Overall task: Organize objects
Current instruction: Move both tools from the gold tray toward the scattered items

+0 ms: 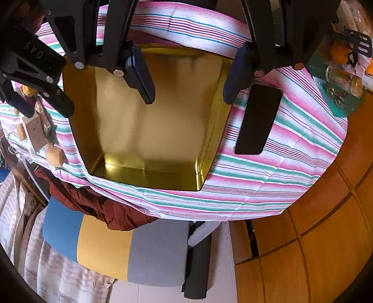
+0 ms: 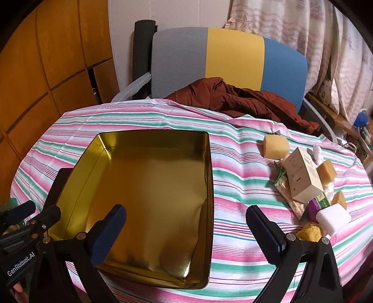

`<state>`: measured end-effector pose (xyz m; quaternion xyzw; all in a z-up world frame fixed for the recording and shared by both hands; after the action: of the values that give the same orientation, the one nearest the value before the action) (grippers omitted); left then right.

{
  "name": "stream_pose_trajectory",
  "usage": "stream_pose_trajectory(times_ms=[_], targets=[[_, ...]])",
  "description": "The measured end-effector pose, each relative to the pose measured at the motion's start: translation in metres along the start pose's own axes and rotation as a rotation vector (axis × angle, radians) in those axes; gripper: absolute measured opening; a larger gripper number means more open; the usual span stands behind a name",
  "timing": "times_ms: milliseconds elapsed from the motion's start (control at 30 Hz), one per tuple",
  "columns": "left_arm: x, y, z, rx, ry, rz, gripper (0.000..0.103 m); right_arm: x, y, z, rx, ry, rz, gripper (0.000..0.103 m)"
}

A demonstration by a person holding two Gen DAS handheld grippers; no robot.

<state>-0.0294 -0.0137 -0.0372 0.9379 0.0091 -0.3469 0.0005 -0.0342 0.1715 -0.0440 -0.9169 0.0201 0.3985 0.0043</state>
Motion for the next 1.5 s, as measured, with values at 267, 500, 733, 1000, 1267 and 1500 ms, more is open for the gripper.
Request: stream_pose_trajectory(times_ms=[267, 500, 733, 1000, 1267, 1500], targets=[[0.002, 0.001, 0.003, 0.014, 0.021, -0.014, 0.062, -0.002, -0.002, -0.008, -0.001, -0.029, 0.0, 0.103], [0.005, -0.005, 0.002, 0.01, 0.02, -0.003, 0.062, -0.005, -0.004, -0.016, 0.001, -0.054, 0.015, 0.103], [0.007, -0.014, -0.002, -0.047, -0.002, 0.045, 0.062, -0.001, -0.02, -0.024, -0.019, -0.098, 0.055, 0.103], [0.022, -0.054, -0.004, 0.094, 0.033, 0.097, 0.062, 0.004, -0.061, -0.054, -0.03, -0.263, 0.082, 0.103], [0.044, -0.107, -0.011, 0.254, 0.101, 0.125, 0.062, 0.047, -0.172, -0.062, 0.121, -0.222, 0.226, 0.094], [0.056, -0.157, -0.021, 0.408, 0.139, 0.128, 0.062, 0.097, -0.272, -0.066, 0.212, -0.151, 0.413, 0.091]])
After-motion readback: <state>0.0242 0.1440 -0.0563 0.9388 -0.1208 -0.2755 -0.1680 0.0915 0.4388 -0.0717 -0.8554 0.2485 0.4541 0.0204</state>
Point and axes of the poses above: each gripper's, at about its wrist camera, not at the fingertips, and z roughly the way its jaws point, y to its left, x to its underside, the point moved 4 cm from there along z, roughly the way its jaws point, and after that the axes turned 7 degrees about -y, right-handed, at the moved point
